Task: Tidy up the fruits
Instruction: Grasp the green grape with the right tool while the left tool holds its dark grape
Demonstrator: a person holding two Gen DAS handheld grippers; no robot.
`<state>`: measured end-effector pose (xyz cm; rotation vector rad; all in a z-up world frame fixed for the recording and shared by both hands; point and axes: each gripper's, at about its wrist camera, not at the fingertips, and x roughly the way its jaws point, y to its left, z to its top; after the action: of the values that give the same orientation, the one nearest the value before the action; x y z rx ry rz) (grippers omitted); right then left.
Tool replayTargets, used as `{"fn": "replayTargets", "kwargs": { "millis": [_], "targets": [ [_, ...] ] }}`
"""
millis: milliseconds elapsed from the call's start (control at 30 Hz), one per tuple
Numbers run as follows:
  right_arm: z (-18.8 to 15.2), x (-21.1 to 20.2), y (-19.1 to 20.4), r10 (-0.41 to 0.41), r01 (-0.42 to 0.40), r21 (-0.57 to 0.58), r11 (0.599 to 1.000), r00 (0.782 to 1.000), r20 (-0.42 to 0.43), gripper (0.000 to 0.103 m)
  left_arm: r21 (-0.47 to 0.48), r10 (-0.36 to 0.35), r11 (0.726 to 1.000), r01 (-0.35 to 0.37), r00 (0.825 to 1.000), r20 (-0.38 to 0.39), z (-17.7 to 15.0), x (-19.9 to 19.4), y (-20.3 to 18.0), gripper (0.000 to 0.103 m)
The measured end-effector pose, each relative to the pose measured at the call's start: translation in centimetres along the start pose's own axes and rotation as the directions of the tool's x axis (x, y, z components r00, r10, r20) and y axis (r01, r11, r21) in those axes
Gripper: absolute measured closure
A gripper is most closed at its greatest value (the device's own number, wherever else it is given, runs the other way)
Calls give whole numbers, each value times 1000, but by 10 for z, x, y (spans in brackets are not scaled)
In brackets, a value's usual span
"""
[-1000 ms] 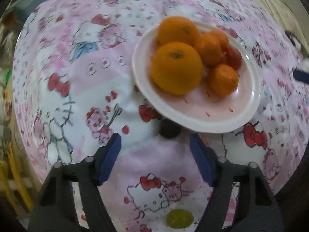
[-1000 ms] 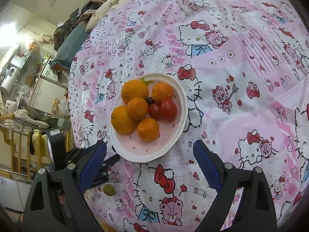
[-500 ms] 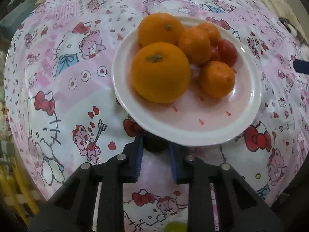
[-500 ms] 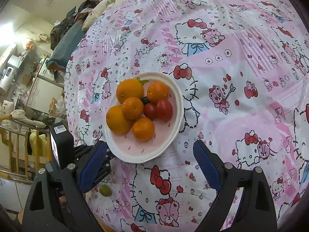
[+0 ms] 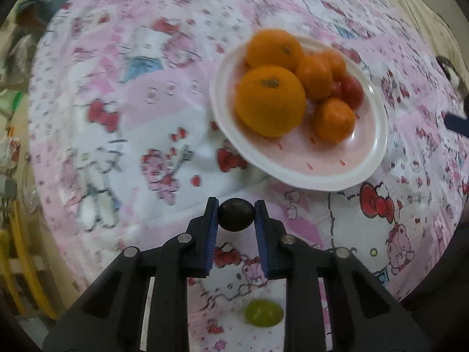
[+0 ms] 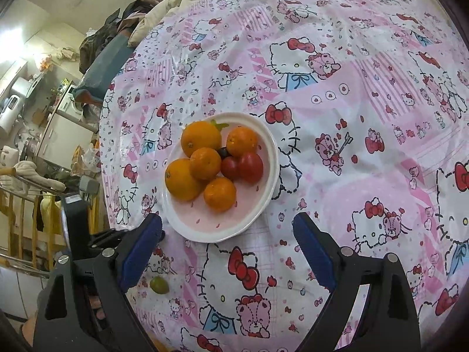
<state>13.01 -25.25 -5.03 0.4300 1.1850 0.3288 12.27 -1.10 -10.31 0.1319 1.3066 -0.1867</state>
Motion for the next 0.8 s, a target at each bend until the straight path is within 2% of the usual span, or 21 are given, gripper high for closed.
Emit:
{"fn": "replayTargets", "kwargs": {
  "millis": [433,800],
  "targets": [
    [-7,-8,13,6,-6,-39,999,1000,0,10,-135,0,991,15,994,107,-10,-67,31,83],
    [-26,6,18,-14,11,-65,998,999,-46,10,-253,-43,965,64,995,88,-30,-66,57,83]
  ]
}}
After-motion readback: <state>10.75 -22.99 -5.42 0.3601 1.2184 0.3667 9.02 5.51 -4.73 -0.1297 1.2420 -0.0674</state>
